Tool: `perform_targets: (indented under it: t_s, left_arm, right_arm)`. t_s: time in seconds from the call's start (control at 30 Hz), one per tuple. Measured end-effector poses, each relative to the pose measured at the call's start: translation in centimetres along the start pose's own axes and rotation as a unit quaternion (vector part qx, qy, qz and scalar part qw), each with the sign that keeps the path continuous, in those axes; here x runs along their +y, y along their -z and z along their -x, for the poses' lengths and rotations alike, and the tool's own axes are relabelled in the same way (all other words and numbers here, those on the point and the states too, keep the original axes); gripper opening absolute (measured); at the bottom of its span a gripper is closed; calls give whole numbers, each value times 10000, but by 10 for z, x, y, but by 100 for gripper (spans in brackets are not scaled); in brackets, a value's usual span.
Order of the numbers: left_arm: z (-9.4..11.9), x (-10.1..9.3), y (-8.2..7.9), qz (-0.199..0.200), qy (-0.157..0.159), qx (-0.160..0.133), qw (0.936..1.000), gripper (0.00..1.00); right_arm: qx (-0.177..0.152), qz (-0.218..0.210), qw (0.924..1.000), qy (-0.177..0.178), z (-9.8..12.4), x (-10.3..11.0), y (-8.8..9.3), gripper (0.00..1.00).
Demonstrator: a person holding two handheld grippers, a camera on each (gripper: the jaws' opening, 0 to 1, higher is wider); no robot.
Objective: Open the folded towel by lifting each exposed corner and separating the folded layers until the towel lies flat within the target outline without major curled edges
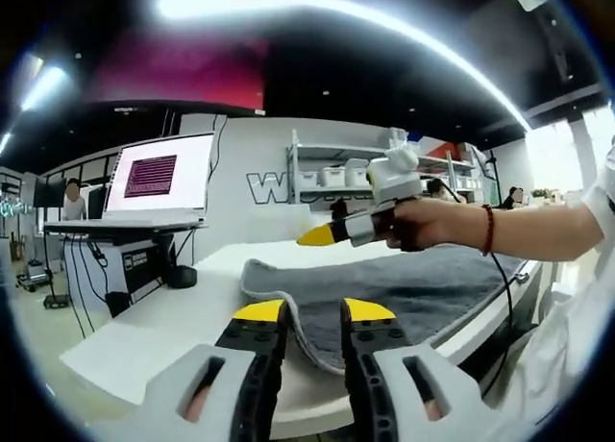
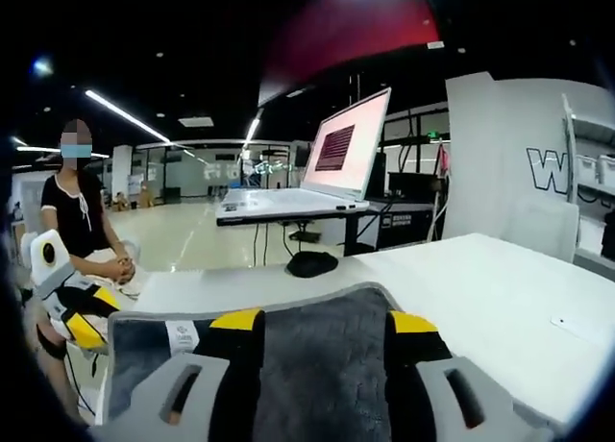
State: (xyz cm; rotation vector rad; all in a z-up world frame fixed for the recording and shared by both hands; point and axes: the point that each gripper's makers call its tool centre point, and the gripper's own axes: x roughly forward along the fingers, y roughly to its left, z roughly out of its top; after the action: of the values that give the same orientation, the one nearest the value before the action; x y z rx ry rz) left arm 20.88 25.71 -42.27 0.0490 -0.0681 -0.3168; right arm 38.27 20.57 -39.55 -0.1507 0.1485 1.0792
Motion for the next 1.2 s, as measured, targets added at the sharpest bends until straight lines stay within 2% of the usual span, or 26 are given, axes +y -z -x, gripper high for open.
perform_targets:
  t_s: [0.17, 0.27, 0.33, 0.43, 0.53, 0.63, 0.87, 1.03, 1.2]
  left_arm:
    - [-7, -10, -1, -27, 158, 63, 9999, 23]
    - [-13, -17, -2, -63, 260, 106, 9996, 25]
    - [-16, -23, -2, -85, 355, 117, 9993, 26]
    - [-19, -32, -5, 31, 549, 38, 9985, 27]
    - [-21, -41, -9, 41, 667, -56, 9977, 28]
    - [-23, -52, -17, 130, 880, -181, 9959, 28]
    - [-23, -67, -25, 171, 1145, -306, 9928, 29]
    - [-25, -72, -26, 137, 1182, -285, 9925, 29]
    - [-28, -81, -26, 142, 1289, -261, 9912, 30]
  right_arm:
    - [-16, -55, 10000, 14, 16, 2, -2, 49]
    - [-71, 160, 9998, 45, 29, 4, -5, 50]
    - [-171, 290, 9994, 53, 45, 16, -7, 51]
    - [-307, 304, 9990, 69, 57, 17, -13, 52]
    - [-376, 406, 9984, 114, 64, 15, -16, 53]
    - [-381, 478, 9980, 184, 64, 1, -20, 54]
    - [-626, 578, 9957, 374, 106, 8, -15, 54]
    - [-729, 573, 9946, 466, 127, 11, -8, 54]
    - [-668, 599, 9943, 568, 144, 11, 0, 54]
